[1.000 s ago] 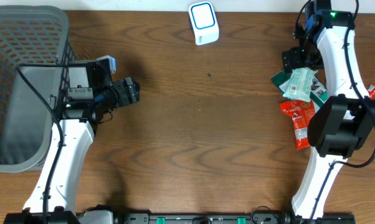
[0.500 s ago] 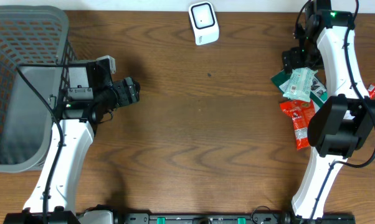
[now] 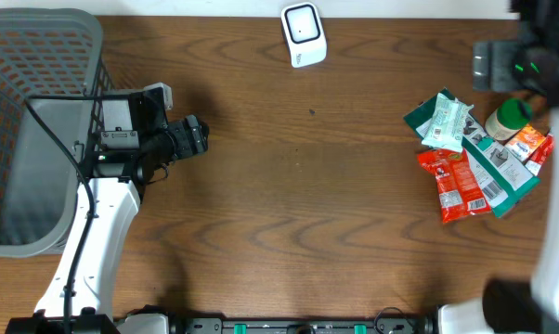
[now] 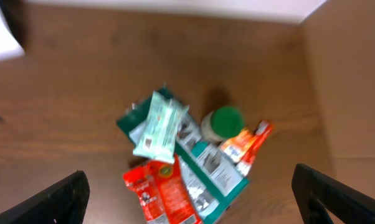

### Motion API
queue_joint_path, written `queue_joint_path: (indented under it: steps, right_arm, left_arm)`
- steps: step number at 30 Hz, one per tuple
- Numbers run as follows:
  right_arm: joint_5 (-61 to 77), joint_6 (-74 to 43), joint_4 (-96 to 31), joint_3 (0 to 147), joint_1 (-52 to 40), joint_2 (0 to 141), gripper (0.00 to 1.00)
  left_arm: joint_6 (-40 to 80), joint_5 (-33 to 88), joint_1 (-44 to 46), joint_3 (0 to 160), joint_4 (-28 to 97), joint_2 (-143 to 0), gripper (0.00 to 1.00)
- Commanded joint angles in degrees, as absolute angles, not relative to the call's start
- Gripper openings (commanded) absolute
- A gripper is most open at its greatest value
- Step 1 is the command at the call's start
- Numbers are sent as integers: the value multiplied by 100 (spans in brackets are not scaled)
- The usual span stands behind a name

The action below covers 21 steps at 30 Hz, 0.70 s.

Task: Scan the item barcode

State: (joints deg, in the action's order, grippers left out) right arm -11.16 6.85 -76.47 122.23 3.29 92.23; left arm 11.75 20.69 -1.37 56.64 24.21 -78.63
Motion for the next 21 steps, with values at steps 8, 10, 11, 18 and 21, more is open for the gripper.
queue_joint_path:
  steps: [8,10,11,18,21]
  right_arm:
    - [-1151,602,-7679,12256,3,7142,99]
    - [-1155,609,-7690,12256,-23,6805,99]
    - [-1214,626,-7835,12256,-25,6506,99]
    - [-1149,624,-7911,11627,-27,5096,99]
    - [-1146,622,-7723,10744,-25,4359,99]
  left_arm:
    - [1118,2075,-158,5730,2434,-7824,82]
    - [1118,2075,-158,5730,2434,-7824,82]
    - [1118,2075,-158,5730,2434,-7824,82]
    - [1118,2075,-158,5730,2434,-7824,82]
    - [1118,2075,-158,5730,2434,-7824,82]
